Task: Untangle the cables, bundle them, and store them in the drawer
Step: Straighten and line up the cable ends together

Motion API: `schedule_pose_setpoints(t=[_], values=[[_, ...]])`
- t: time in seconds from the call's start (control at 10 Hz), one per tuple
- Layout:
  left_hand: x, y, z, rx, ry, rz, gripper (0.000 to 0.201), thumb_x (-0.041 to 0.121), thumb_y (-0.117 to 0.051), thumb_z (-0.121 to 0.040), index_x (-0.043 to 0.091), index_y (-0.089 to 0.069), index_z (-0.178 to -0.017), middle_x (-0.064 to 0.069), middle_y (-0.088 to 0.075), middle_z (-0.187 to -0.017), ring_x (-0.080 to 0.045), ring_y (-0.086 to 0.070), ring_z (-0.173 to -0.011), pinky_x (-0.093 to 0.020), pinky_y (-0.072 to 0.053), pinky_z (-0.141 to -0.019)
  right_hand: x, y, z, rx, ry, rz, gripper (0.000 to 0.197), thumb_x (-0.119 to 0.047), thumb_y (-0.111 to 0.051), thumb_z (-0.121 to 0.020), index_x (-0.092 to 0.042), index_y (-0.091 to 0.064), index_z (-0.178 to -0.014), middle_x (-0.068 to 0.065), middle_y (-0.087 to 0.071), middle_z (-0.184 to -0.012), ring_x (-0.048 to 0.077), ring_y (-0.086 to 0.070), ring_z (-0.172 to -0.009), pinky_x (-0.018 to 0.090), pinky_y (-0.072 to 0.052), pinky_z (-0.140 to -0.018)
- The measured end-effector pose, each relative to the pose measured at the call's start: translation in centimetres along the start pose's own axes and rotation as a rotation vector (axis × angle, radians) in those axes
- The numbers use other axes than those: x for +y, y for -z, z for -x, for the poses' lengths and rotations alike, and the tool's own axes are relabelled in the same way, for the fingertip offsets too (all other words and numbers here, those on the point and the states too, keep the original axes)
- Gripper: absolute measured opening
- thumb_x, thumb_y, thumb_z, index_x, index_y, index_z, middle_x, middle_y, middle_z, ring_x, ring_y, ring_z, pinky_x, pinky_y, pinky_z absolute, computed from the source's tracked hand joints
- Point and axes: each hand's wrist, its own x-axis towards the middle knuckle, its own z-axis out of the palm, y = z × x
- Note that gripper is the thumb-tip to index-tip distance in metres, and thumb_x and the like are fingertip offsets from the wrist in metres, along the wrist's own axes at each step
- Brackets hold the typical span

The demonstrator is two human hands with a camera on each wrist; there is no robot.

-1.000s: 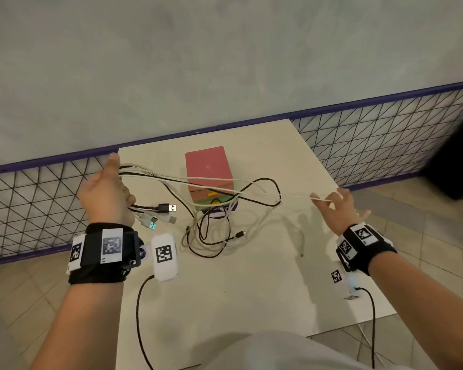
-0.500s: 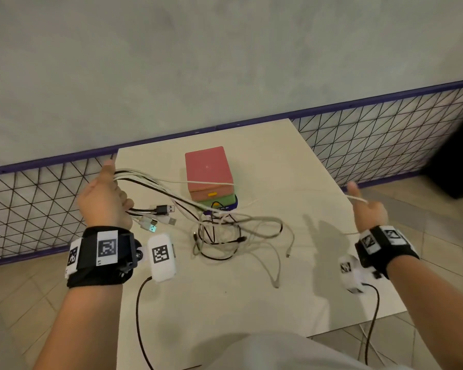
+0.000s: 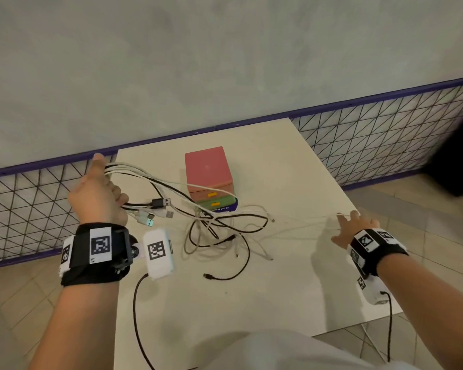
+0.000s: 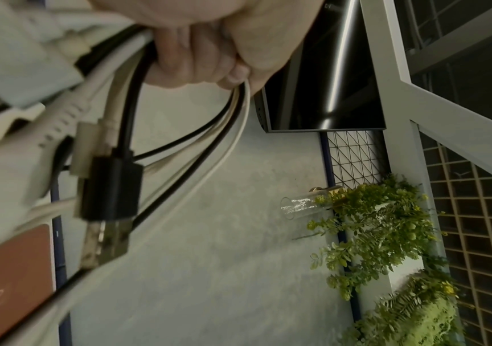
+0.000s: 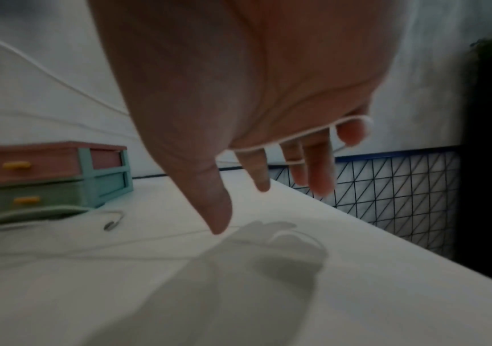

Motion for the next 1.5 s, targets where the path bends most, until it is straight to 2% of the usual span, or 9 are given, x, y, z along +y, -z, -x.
schedule_pose_setpoints(t=[0.2,0.4,0.5,0.6,0.8,0.9,1.1,1.3,1.5], values=[[-0.4,-0.8,0.9,-0.047,0.015,-0.027,0.031,0.037,-0.066,-0.086,0.023,-0.052,-0.061,0.01,-0.026,-0.038,-0.008,-0.018,-0.033,-0.018,-0.014,-0.037,-4.2,1.8,0.7,-0.223,0.4,-0.499,0.042,-0.01,-0.061,-0.082,-0.023,-0.057,-0.121,-0.002,-0.027,-0.138,0.023,-0.047,-0.121,0.027,-0.039,-0.099],[-1.0,-1.0,1.6,-0.118,-0.007,-0.034,0.03,0.037,-0.065,-0.087,0.022,-0.05,-0.066,0.011,-0.025,-0.037,-0.007,-0.018,-0.031,-0.016,-0.015,-0.034,-11.4,7.3,6.4,0.274,0.743,-0.874,0.02,-0.032,-0.049,-0.083,-0.02,-0.064,-0.091,-0.003,-0.057,-0.09,0.016,-0.054,-0.077,0.027,-0.04,-0.075],[-1.0,-1.0,1.7,-0.124,-0.007,-0.034,0.035,0.036,-0.067,-0.086,0.021,-0.045,-0.063,0.011,-0.025,-0.038,-0.008,-0.018,-0.031,-0.016,-0.016,-0.035,-15.4,7.2,9.1,0.061,0.839,-0.575,0.048,-0.061,-0.049,-0.085,-0.024,-0.056,-0.116,-0.006,-0.06,-0.101,0.012,-0.055,-0.09,0.031,-0.046,-0.082],[-1.3,-1.0,1.8,-0.128,-0.01,-0.051,0.04,0.036,-0.067,-0.086,0.021,-0.041,-0.059,0.011,-0.025,-0.036,-0.008,-0.018,-0.03,-0.016,-0.016,-0.035,-17.7,6.3,10.1,-0.203,0.884,-0.481,0.036,-0.046,-0.047,-0.094,-0.017,-0.061,-0.11,-0.006,-0.069,-0.092,0.022,-0.062,-0.094,0.034,-0.048,-0.085],[-0.1,1.9,-0.5,0.005,0.005,-0.086,0.025,0.035,-0.064,-0.086,0.02,-0.049,-0.072,0.007,-0.039,-0.053,-0.009,-0.033,-0.042,-0.022,-0.029,-0.042,-12.8,8.1,5.2,-0.108,0.447,-1.4,0.035,0.004,-0.043,-0.089,-0.013,-0.06,-0.063,-0.006,-0.053,-0.052,0.003,-0.031,-0.029,0.013,-0.023,-0.033],[-0.5,2.5,-1.2,-0.001,0.024,-0.143,0.021,0.03,-0.055,-0.092,0.01,-0.06,-0.092,0.006,-0.038,-0.053,-0.009,-0.033,-0.044,-0.022,-0.028,-0.046,-8.4,8.0,1.8,-0.01,0.026,-1.587,0.031,0.001,-0.048,-0.088,-0.017,-0.052,-0.063,-0.001,-0.04,-0.052,0.011,-0.034,-0.037,0.018,-0.029,-0.041],[-2.7,2.9,-1.6,-0.092,0.08,-0.072,0.035,0.038,-0.062,-0.086,0.024,-0.045,-0.058,0.012,-0.039,-0.031,-0.003,-0.034,-0.026,-0.012,-0.029,-0.032,-3.7,5.0,-0.1,-0.154,-0.422,-2.486,0.029,-0.01,-0.038,-0.093,-0.016,-0.03,-0.067,-0.003,-0.026,-0.033,0.012,-0.029,-0.028,0.021,-0.024,-0.05],[-2.6,4.0,-2.6,-0.119,0.108,-0.106,0.033,0.038,-0.059,-0.087,0.023,-0.038,-0.066,0.014,-0.04,-0.031,-0.001,-0.037,-0.027,-0.011,-0.031,-0.033,-1.7,3.1,1.7,-0.109,-0.546,-2.34,0.029,-0.004,-0.039,-0.093,-0.01,-0.034,-0.065,-0.001,-0.028,-0.023,0.011,-0.03,-0.018,0.019,-0.032,-0.037],[-1.6,3.0,-2.6,-0.108,0.074,-0.181,0.031,0.042,-0.062,-0.084,0.024,-0.042,-0.068,0.013,-0.047,-0.041,0.001,-0.041,-0.028,-0.012,-0.035,-0.034,-1.7,3.3,2.1,-0.161,-0.487,-2.068,0.054,-0.049,-0.062,-0.08,-0.022,-0.025,-0.052,-0.002,-0.022,-0.041,0.016,-0.025,-0.037,0.022,-0.023,-0.041]])
